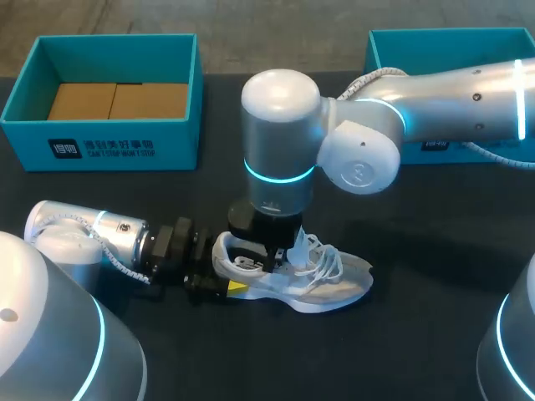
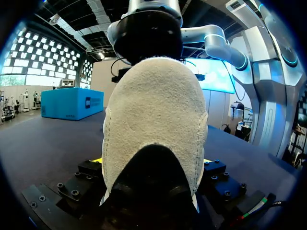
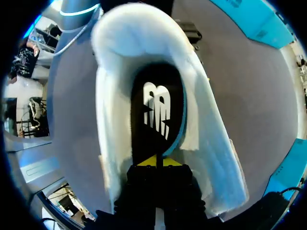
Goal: Take the shoe out of the shoebox, open the shoe tongue, remove and reinsert the insole, then place the shoe into the shoebox
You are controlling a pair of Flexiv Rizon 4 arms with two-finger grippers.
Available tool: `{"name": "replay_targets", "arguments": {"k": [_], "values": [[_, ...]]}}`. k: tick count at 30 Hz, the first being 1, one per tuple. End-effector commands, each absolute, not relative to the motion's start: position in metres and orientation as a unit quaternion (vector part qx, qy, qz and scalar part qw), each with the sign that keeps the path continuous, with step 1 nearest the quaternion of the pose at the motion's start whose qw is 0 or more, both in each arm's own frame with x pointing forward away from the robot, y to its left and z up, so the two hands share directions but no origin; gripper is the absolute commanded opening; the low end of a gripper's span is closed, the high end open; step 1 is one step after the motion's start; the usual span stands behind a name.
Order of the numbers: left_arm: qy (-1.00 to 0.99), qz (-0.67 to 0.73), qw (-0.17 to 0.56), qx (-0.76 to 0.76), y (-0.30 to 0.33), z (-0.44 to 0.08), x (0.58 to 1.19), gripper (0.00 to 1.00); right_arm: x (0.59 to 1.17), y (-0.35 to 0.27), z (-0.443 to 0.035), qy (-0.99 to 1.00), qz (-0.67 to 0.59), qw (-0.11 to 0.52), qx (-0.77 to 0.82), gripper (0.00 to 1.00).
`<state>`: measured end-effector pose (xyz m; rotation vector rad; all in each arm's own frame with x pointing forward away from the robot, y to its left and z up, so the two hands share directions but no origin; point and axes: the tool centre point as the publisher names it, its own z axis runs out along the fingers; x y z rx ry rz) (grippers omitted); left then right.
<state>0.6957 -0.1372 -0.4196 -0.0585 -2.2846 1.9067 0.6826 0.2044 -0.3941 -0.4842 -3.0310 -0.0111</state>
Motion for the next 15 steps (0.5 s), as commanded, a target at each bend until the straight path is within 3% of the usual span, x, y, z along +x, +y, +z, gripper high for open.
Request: {"name": "replay_targets", "arguments": {"k": [1, 15], "values": [[-0.766, 0.637, 0.082, -0.018, -0.140, -0.424, 0.700, 0.00, 0.665, 0.205, -0.376, -0.987, -0.022, 0.009, -0.160, 0.00], [-0.766, 0.637, 0.082, -0.018, -0.140, -0.424, 0.700, 0.00, 0.671, 0.201, -0.365, -0.980, -0.127, -0.037, -0.151, 0.00]]}}
